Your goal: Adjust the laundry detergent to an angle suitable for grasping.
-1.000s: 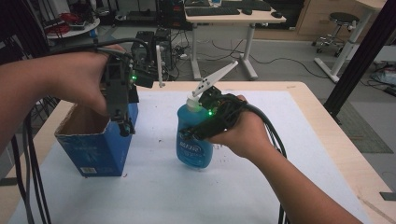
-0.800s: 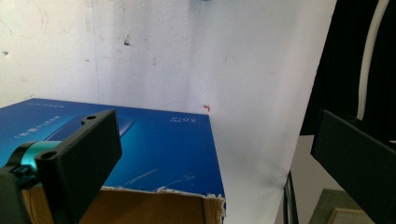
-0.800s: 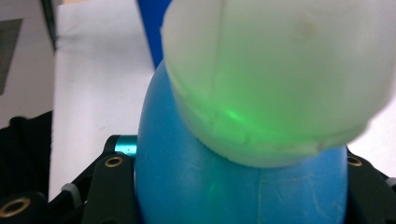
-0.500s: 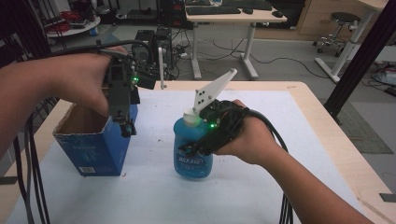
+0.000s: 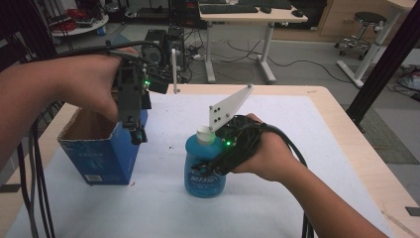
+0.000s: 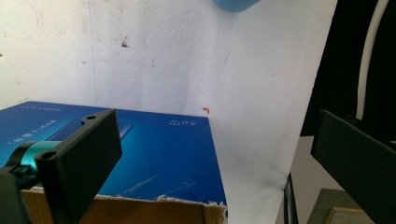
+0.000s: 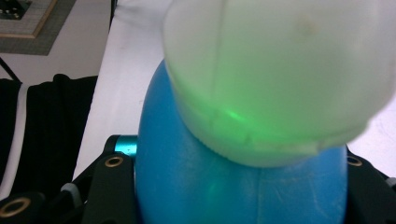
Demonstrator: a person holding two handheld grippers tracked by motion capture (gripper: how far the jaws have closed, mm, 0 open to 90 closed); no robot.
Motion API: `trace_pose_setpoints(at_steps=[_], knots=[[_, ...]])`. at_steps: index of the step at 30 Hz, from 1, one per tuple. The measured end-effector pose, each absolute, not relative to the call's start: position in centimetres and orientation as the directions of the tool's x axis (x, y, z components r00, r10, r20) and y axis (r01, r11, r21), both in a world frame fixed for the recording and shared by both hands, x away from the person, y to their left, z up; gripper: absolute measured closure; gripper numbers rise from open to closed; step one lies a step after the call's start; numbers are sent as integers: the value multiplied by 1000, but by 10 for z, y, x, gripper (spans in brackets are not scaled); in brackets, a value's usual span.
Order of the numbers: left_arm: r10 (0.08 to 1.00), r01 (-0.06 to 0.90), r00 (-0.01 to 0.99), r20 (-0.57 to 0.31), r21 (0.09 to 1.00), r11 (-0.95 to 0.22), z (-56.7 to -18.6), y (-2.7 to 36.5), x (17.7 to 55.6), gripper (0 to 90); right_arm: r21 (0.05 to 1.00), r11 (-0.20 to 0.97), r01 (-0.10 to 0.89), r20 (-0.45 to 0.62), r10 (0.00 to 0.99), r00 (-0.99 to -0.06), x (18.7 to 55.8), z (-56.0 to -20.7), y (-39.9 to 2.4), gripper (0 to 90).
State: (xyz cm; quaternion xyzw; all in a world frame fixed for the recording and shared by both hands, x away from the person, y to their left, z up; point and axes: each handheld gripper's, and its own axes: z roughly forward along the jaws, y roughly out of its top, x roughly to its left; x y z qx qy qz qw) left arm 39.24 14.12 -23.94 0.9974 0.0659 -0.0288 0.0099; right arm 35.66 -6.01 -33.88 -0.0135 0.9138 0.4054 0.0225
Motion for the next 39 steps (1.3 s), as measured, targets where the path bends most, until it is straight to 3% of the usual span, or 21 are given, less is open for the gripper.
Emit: trace_pose_setpoints(at_steps=[23, 29, 39], knots=[[138, 140, 989, -59, 25, -990, -240, 144, 393, 17, 730, 682, -35, -16, -34, -999, 361, -348, -55, 426], [138, 140, 989, -59, 20, -990, -239, 143, 393, 17, 742, 670, -1, 9, -11, -1000, 363, -345, -57, 335], [137, 139, 989, -58, 21, -990, -238, 143, 392, 17, 752, 659, 1, 16, -16, -1000, 361, -342, -63, 324]])
